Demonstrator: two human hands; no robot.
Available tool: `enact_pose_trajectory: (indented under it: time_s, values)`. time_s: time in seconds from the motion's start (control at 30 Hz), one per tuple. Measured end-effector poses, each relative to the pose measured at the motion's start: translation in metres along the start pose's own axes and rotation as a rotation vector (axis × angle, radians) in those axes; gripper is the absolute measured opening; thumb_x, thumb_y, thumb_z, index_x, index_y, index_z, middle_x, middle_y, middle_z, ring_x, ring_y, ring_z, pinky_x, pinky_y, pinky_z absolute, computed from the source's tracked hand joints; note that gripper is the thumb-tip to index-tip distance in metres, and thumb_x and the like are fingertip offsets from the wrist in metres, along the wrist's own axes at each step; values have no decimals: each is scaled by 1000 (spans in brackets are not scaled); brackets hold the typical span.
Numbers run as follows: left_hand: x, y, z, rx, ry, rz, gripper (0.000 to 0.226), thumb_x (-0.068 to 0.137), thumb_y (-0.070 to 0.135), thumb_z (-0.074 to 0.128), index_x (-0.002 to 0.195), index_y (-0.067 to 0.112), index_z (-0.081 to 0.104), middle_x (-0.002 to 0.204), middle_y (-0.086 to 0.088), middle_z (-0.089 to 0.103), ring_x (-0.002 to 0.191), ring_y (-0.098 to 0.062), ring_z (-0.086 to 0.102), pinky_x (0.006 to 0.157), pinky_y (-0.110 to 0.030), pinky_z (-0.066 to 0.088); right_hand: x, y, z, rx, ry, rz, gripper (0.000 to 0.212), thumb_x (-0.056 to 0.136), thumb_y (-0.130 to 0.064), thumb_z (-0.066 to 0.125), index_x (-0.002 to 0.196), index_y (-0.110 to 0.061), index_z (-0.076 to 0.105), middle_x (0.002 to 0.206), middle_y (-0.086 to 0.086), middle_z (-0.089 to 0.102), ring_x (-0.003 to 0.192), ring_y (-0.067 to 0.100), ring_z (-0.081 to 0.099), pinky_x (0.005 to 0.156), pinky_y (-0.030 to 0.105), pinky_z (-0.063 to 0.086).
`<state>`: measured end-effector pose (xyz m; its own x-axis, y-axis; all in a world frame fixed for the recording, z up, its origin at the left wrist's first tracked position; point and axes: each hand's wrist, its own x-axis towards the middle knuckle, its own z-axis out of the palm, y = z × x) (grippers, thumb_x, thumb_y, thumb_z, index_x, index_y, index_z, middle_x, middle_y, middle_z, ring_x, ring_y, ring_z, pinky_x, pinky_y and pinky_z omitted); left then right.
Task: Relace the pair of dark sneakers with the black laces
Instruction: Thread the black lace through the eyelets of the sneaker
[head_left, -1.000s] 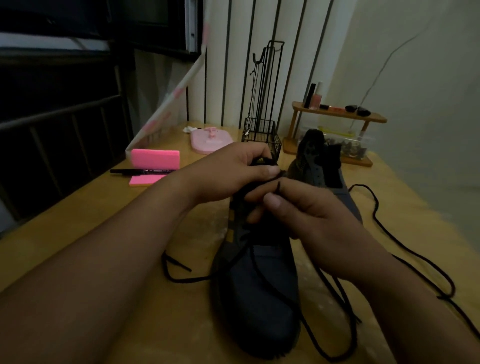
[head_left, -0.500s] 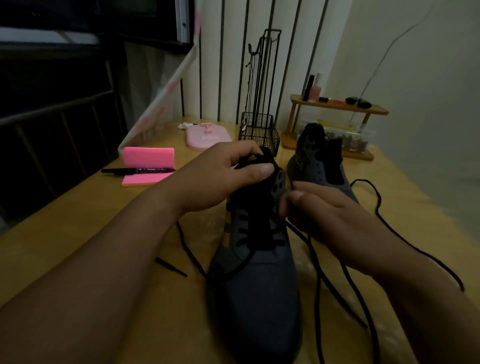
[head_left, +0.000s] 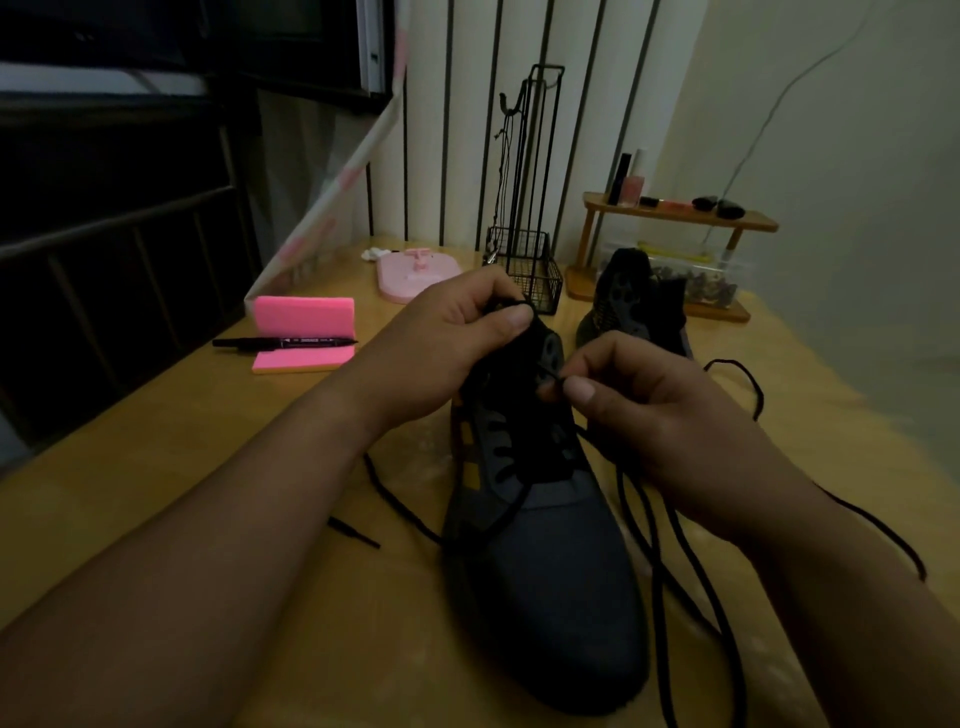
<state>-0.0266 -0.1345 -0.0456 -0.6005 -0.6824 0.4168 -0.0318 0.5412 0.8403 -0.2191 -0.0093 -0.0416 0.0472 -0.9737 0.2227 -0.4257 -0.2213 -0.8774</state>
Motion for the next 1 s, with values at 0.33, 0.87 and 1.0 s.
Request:
enact_pose_trajectory:
  time_s: [0.33,0.87,1.0]
  values:
    - [7,-6,0,-187,1,-44,13,107,16,54,97,16,63,91,-4,64,87,-17,63,76,-28,52,1,2,4,157,-2,94,12,105,-11,53,107,-3,62,99,-1,76,53,5,43,50,18,38]
    - [8,-7,-2,-242,-122,-15,9,106,16,53,101,14,60,92,2,63,87,-11,63,78,-22,52,-3,-4,1,-263,-1,-59,15,88,-41,63,87,-28,70,79,4,67,75,23,63,69,36,52]
    - [7,-6,-2,-218,-130,-16,9,107,15,52,102,12,60,91,4,65,88,-11,64,78,-23,52,-4,-5,1,-300,-11,-66,13,90,-41,62,89,-31,70,84,-3,69,79,13,65,72,34,54]
